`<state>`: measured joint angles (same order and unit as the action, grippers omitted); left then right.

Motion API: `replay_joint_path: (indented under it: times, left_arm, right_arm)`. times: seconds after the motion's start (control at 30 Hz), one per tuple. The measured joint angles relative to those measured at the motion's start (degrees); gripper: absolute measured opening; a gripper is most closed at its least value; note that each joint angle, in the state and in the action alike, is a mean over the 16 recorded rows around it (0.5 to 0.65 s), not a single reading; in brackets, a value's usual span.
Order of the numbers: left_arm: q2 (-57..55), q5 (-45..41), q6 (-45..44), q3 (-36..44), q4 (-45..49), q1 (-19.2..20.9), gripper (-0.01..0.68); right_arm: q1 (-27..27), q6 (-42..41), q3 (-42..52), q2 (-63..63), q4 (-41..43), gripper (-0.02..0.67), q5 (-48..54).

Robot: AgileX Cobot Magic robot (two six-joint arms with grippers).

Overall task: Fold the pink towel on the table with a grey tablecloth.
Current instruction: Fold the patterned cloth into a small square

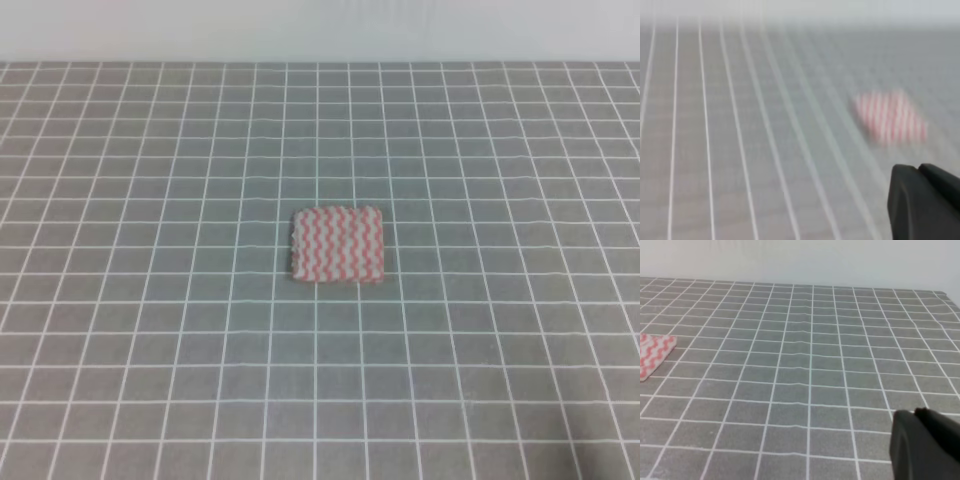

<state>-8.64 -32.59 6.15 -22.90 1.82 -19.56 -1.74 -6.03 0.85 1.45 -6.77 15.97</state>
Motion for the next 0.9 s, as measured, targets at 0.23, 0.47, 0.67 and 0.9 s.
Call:
replay_joint_path:
  times: [0.23,0.47,0.67,0.9]
  left_arm:
    - [0.0,19.6,0.0,10.0,2.6,6.2,-0.002]
    - [0.7,28.9,-0.1,19.4,3.1,12.7,-0.002]
    - [3.3,25.9,-0.8,23.1,3.1,15.2,-0.002]
    - [7.4,18.2,-3.0,23.6,3.1,16.5,-0.002]
  right_arm:
    - [0.0,0.0,-0.4,-0.3,-0.1,-0.017,0.2]
    - [0.0,0.0,-0.2,-0.2,-0.1,-0.016,0.0]
    - [0.0,-0.1,-0.3,-0.2,-0.1,-0.016,0.1]
    - [0.0,0.0,-0.2,-0.2,-0.2,-0.016,0.2]
